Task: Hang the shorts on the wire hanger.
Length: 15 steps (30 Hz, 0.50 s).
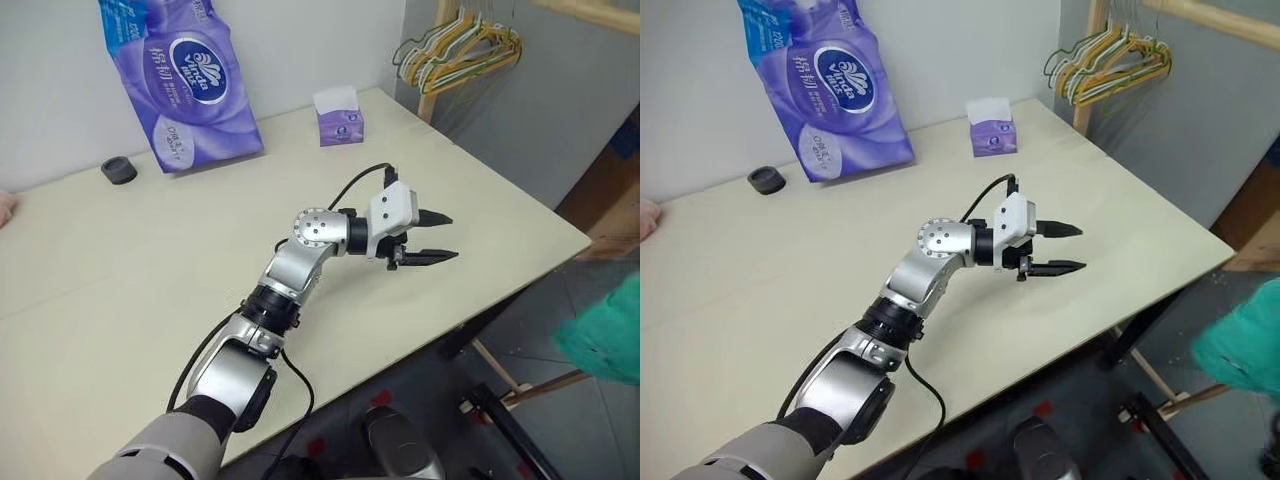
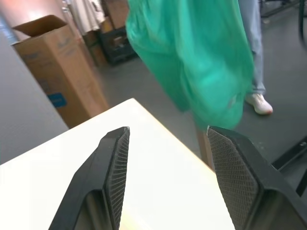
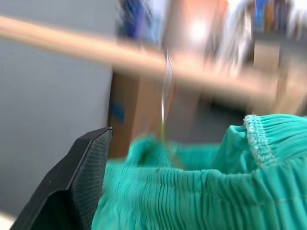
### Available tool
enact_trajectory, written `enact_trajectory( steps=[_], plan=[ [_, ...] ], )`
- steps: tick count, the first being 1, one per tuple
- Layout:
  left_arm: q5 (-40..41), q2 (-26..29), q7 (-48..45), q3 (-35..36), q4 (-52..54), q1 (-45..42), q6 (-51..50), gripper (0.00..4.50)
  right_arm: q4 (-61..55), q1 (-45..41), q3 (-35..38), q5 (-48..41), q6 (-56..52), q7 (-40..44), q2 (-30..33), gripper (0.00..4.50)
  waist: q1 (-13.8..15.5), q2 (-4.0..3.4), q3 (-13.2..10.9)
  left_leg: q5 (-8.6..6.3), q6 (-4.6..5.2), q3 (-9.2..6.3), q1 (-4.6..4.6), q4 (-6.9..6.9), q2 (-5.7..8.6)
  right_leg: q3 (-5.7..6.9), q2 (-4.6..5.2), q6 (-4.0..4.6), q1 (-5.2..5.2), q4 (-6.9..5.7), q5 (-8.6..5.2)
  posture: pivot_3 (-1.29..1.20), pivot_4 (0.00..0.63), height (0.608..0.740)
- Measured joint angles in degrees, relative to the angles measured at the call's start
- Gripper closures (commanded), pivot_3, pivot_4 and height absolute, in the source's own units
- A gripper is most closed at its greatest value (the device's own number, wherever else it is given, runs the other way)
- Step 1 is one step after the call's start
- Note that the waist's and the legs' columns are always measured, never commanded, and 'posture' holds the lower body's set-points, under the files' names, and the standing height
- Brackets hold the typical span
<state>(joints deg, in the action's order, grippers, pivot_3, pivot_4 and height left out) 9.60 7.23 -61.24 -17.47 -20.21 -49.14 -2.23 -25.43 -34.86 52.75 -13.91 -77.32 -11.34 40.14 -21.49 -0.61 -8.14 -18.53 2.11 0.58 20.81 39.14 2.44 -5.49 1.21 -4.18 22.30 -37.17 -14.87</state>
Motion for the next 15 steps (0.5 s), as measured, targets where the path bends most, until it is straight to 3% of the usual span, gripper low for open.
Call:
enact_trajectory(
  steps=[3,7,11,15],
  plan=[
    [0.0,0.2,0.5,-0.1,0.8,0.2,-0.8,1.77,1.4,-8.2,6.9,2.3,-9.4,-1.6,-5.8,0.16,0.7,-0.15,0.1,0.0,0.02,0.01,-0.01,0.03,0.05,0.0,0.05,0.0,0.03,-0.07,0.01,-0.37,0.086,0.74],
    [0.0,-0.3,0.6,-0.2,1.0,0.1,-1.1,1.77,1.6,-13.6,10.7,5.3,-13.5,-1.4,-6.2,0.16,1.3,-0.24,0.1,0.01,0.02,-0.13,0.0,0.01,0.04,0.14,0.03,0.0,0.06,-0.02,0.01,-0.37,0.085,0.74],
    [-0.1,-0.9,0.7,-0.3,1.3,0.0,-1.1,1.77,2.7,-8.0,8.1,6.5,-10.8,1.4,-2.2,0.16,1.4,-0.26,0.2,-0.01,0.05,-0.06,0.06,-0.04,0.07,0.05,0.04,0.0,0.07,0.12,0.01,-0.37,0.085,0.74],
    [-0.6,-1.1,0.7,-0.3,1.2,-0.2,-1.1,1.77,3.6,2.3,0.7,7.5,0.1,6.6,4.1,0.16,1.0,-0.26,0.2,-0.02,0.06,0.01,0.07,-0.05,0.09,-0.02,0.04,-0.02,0.0,0.11,0.0,-0.39,0.085,0.74]
  ],
)
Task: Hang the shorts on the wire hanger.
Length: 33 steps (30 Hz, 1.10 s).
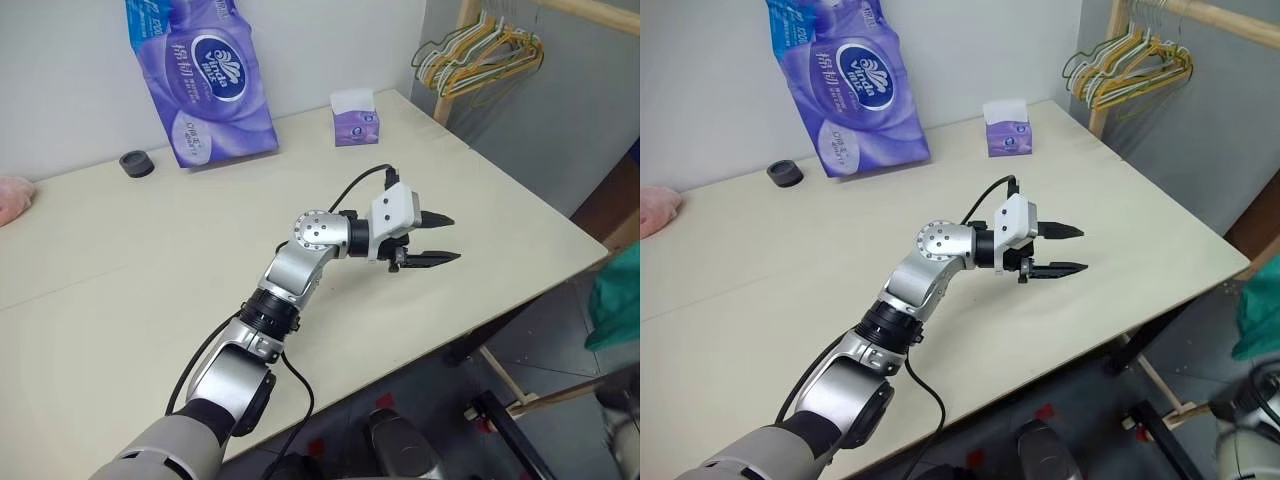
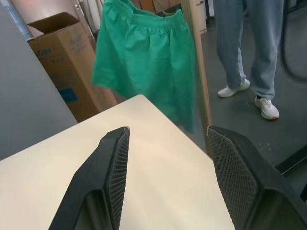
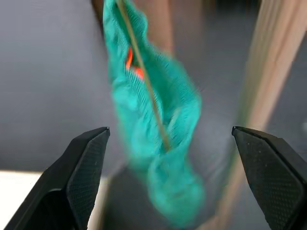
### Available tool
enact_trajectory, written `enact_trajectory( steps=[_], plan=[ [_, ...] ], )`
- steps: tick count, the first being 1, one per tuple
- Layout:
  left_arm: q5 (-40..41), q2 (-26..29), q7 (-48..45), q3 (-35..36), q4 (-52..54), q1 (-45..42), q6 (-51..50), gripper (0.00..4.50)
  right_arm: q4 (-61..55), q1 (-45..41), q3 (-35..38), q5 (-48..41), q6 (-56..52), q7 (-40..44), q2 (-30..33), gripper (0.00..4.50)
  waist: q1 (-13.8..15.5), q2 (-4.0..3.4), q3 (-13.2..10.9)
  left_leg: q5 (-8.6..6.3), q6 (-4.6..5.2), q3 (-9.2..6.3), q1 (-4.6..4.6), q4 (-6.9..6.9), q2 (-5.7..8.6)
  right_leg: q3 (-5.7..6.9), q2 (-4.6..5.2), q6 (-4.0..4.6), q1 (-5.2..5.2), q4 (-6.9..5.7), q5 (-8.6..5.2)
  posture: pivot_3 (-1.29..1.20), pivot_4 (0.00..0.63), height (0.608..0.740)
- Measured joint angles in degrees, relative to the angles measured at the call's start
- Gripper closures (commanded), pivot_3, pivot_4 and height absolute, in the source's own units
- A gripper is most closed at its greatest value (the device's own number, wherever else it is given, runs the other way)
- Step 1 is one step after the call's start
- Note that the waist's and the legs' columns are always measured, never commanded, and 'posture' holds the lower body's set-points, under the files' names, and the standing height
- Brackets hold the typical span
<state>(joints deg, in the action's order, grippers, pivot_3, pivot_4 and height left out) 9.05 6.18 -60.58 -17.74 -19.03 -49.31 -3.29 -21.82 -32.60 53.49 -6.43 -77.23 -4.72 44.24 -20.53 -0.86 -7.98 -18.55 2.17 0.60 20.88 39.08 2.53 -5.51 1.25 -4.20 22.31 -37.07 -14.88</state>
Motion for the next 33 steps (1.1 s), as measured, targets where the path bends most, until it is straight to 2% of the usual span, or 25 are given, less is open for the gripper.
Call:
enact_trajectory(
  steps=[4,6,11,14,17,21,24,26,29,33],
  plan=[
    [-0.1,-0.9,0.0,0.0,0.0,-0.4,0.1,1.77,0.4,12.4,-7.2,3.7,18.5,5.1,5.9,0.16,-0.4,0.08,0.0,0.01,0.0,0.07,-0.1,0.01,-0.01,-0.06,-0.1,-0.3,-0.08,-0.02,-0.16,-0.38,0.087,0.74],
    [-0.1,-1.2,0.1,0.0,0.0,-0.4,0.0,1.77,0.3,15.9,-10.2,5.4,26.9,7.2,7.6,0.16,-1.0,0.11,0.0,0.02,-0.03,0.1,-0.14,0.01,-0.02,-0.11,-0.14,-0.35,-0.09,-0.03,-0.16,-0.38,0.09,0.74],
    [-0.2,-0.8,0.6,0.0,0.0,-0.4,-0.3,1.77,-1.4,18.1,-14.6,6.3,38.3,10.9,7.5,0.16,-1.6,0.17,-0.1,0.03,-0.03,0.08,-0.13,0.03,-0.05,-0.09,-0.14,-0.31,-0.09,-0.04,-0.12,-0.37,0.094,0.74],
    [-0.2,0.0,3.4,1.1,0.3,0.2,-2.1,1.77,-5.6,17.9,-18.8,1.7,39.7,15.1,3.1,0.16,-1.6,0.32,0.0,0.03,-0.03,0.02,-0.13,0.05,-0.09,-0.05,-0.14,-0.07,-0.1,-0.06,0.02,-0.36,0.1,0.74],
    [-0.4,1.1,8.1,3.4,0.3,0.4,-3.7,1.77,-9.4,17.8,-22.0,-4.7,35.1,18.0,-3.0,0.16,-1.2,0.39,0.0,0.03,-0.03,-0.08,-0.09,0.11,-0.08,0.04,-0.09,-0.05,-0.08,-0.09,0.04,-0.35,0.102,0.74],
    [-1.6,4.8,19.3,10.4,1.4,3.0,-9.1,1.77,-15.1,20.3,-27.9,-10.8,28.9,19.4,-10.0,0.16,-0.7,0.39,0.0,0.03,-0.03,-0.19,-0.14,0.11,-0.1,0.13,-0.08,-0.04,0.02,-0.22,0.04,-0.29,0.099,0.74],
    [-2.2,6.3,30.1,17.3,5.8,10.2,-15.4,1.77,-16.4,23.2,-35.8,-11.5,30.5,19.9,-14.7,0.16,0.2,0.46,0.1,0.08,-0.13,-0.29,-0.14,0.14,-0.15,0.23,-0.07,-0.03,0.21,-0.48,0.04,-0.25,0.09,0.74],
    [-4.6,6.3,38.1,20.3,10.6,16.3,-18.8,1.77,-14.2,23.1,-40.9,-11.1,35.3,21.2,-17.9,0.16,1.5,0.53,0.1,0.1,-0.17,-0.28,0.03,0.35,-0.12,0.21,-0.03,-0.02,0.47,-0.79,0.04,-0.22,0.085,0.74],
    [-7.9,5.7,46.1,21.0,16.2,22.4,-22.6,1.77,-10.0,22.7,-45.6,-9.7,41.3,22.6,-19.1,0.16,4.6,0.8,0.2,0.09,-0.18,-0.39,0.25,0.8,-0.07,0.34,0.02,0.0,0.62,-1.0,0.06,-0.15,0.07,0.74],
    [-10.0,2.4,55.7,25.4,24.9,31.7,-23.0,1.77,-0.6,19.1,-49.5,-8.0,48.3,22.9,-24.5,0.16,8.7,1.61,1.2,0.13,-0.27,-0.43,0.25,0.86,-0.08,0.4,0.03,0.21,0.7,-1.03,0.18,-0.08,0.058,0.74]
  ],
)
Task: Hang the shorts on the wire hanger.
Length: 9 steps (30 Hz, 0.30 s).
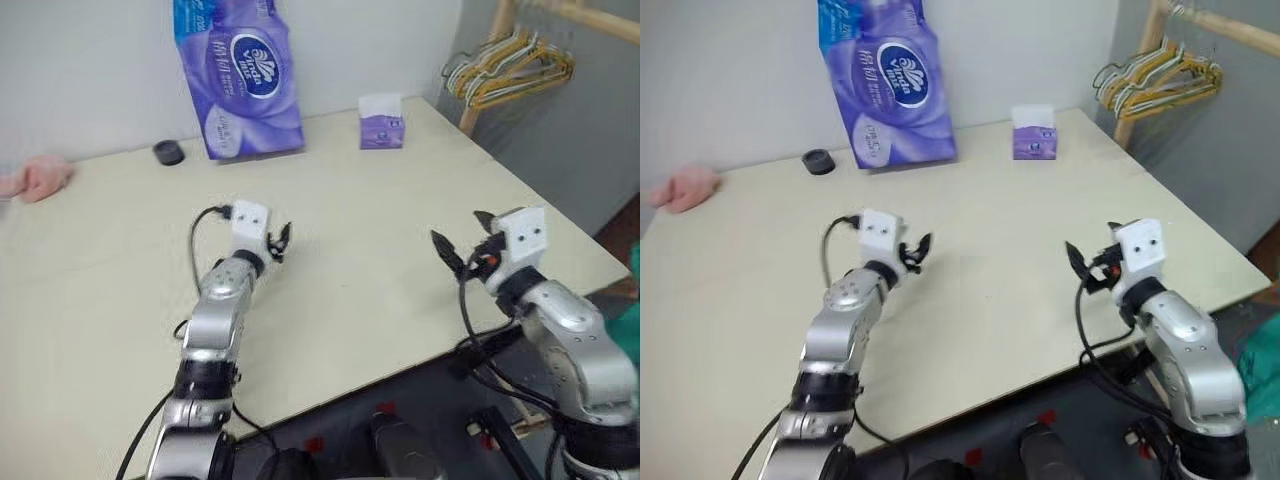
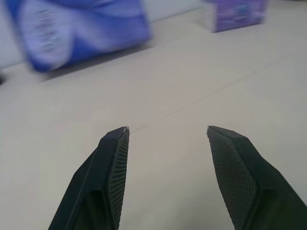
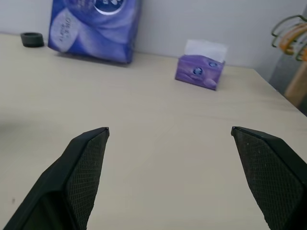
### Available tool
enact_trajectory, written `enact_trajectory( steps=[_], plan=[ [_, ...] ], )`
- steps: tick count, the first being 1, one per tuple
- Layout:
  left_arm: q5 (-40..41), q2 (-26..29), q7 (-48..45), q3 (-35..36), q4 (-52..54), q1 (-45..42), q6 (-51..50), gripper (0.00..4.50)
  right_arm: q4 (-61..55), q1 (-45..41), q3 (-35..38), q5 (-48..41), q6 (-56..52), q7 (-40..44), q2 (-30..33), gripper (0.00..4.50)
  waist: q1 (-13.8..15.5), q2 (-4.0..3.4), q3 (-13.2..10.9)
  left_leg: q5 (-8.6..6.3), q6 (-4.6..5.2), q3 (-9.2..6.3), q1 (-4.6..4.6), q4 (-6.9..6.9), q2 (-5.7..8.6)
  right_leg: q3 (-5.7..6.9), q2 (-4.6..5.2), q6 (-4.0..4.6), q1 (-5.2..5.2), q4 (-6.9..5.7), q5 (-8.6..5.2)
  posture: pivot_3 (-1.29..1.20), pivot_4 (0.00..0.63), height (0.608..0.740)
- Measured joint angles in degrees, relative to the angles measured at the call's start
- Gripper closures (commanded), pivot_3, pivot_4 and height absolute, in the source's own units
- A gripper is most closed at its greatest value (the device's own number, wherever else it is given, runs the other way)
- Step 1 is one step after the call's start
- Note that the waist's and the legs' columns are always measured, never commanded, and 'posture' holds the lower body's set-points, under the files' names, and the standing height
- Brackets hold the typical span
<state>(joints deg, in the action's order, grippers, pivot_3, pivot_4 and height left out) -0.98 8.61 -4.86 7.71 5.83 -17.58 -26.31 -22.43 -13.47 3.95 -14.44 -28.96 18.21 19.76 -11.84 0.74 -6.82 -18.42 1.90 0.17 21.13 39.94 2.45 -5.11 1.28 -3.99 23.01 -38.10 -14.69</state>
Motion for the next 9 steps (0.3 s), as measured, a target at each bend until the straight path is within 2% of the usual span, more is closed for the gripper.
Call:
enact_trajectory(
  steps=[4,9],
  plan=[
    [-1.1,-0.7,5.0,2.3,1.2,5.1,1.4,1.77,8.0,-1.9,-3.0,1.8,4.8,0.0,-3.3,0.16,4.4,0.34,0.3,0.16,-0.24,-0.1,0.05,-0.01,-0.03,0.17,-0.02,0.31,0.23,-0.01,0.2,-0.03,0.052,0.74],
    [-0.8,-1.1,7.7,4.7,2.6,6.2,2.5,1.77,13.2,-3.7,-4.5,2.8,8.6,0.6,-5.0,0.16,8.8,0.52,0.7,0.24,-0.37,-0.12,0.05,-0.01,-0.05,0.26,-0.04,0.47,0.21,0.01,0.29,0.0,0.05,0.74]
  ],
)
